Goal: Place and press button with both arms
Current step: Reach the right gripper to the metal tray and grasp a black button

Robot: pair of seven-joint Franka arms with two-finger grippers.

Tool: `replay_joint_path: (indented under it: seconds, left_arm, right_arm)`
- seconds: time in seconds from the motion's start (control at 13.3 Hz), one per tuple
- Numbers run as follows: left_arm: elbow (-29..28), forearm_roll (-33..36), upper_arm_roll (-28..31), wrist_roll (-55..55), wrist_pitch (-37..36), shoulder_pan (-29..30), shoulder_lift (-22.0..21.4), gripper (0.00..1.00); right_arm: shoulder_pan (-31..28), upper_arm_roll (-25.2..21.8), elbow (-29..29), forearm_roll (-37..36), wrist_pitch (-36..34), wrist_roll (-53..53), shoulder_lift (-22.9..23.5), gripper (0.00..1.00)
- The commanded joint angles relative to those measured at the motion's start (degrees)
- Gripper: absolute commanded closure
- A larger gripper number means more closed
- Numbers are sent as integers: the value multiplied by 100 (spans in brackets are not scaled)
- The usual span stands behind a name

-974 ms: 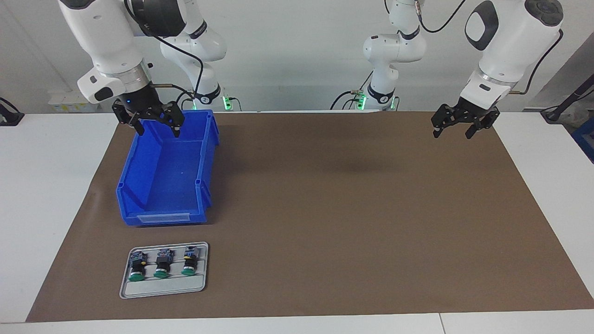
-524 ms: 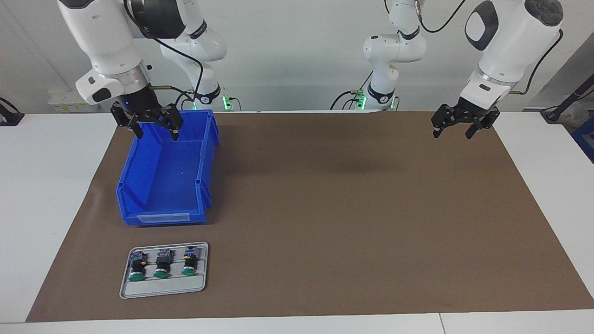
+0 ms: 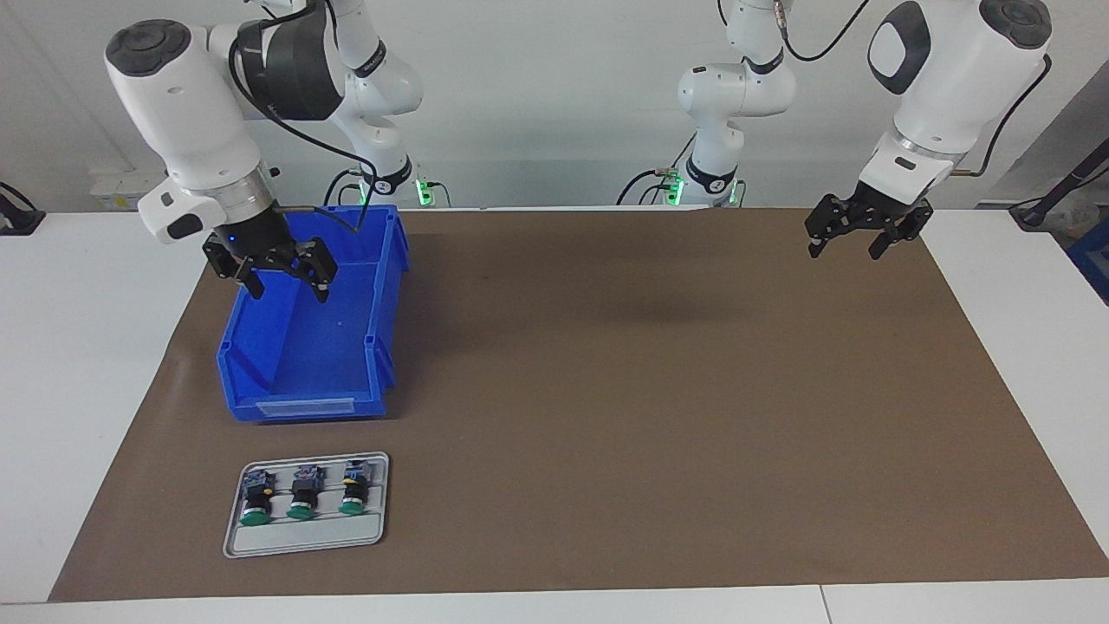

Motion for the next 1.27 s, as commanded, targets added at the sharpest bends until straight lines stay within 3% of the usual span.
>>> replay_joint_path:
  seconds: [0.0, 0.45, 0.75, 1.2]
  left_arm:
    - [-82, 81, -51, -31, 12, 57, -85, 0]
    - [-82, 90, -51, -31, 3, 57, -85, 0]
    - [-82, 90, -51, -31, 12, 66, -85, 0]
    - [-82, 81, -51, -31, 3, 57, -85, 0]
  right_arm:
    - [-106, 12, 748, -19, 282, -188, 845, 5]
    - [-336, 29, 1005, -46, 1214, -794, 1840, 10]
    - [-388, 56, 1470, -37, 1356, -1092, 2578, 11]
    - [-388, 73, 1532, -28, 2031, -1242, 3114, 14]
